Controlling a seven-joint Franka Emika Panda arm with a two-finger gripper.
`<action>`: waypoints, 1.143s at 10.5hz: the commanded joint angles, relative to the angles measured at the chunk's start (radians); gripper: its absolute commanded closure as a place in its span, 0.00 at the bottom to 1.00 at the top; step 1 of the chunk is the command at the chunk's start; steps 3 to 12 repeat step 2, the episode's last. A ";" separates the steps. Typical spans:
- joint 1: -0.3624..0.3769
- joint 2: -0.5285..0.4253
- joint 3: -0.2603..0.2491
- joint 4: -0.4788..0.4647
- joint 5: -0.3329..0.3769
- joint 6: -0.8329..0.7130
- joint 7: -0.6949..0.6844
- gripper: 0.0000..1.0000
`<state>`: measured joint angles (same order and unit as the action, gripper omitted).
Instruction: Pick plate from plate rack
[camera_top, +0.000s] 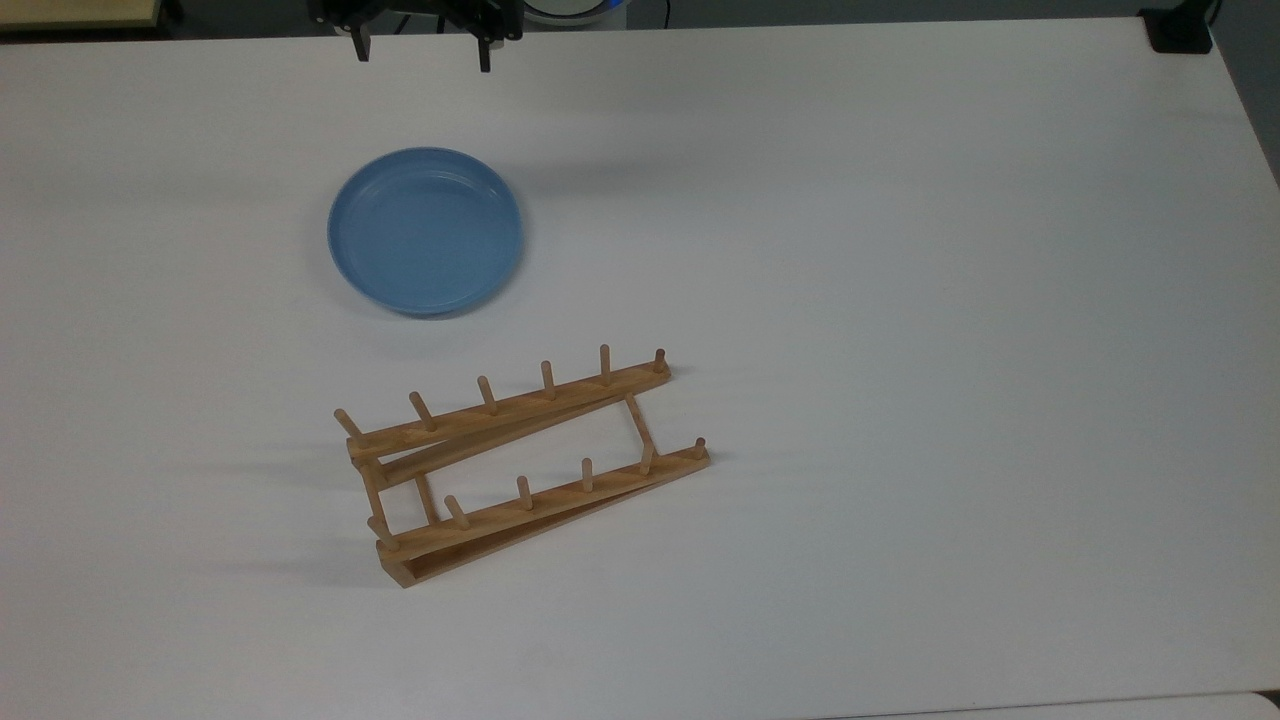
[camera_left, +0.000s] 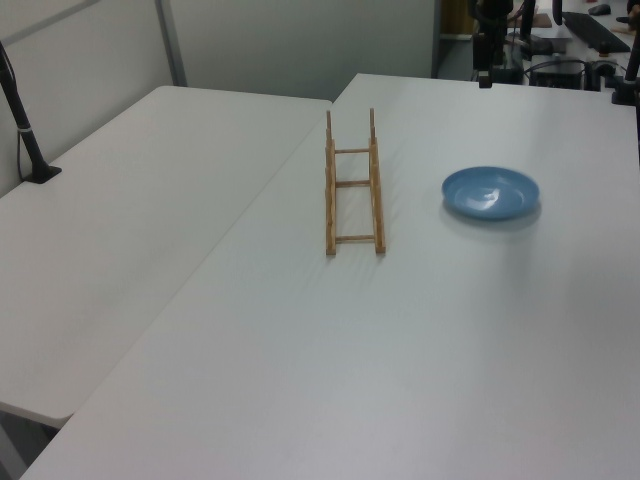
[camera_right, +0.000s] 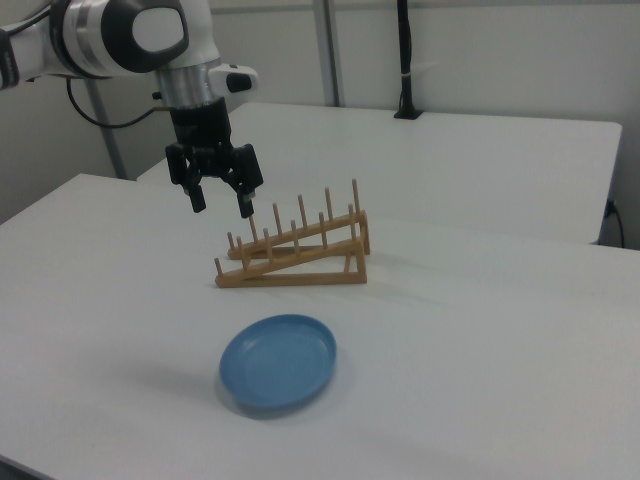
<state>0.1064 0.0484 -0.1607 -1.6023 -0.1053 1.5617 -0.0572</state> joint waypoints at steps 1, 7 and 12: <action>0.003 0.002 -0.005 -0.002 -0.005 -0.008 0.036 0.00; 0.003 0.002 -0.005 -0.001 -0.005 -0.006 0.036 0.00; 0.003 0.002 -0.005 -0.001 -0.005 -0.006 0.036 0.00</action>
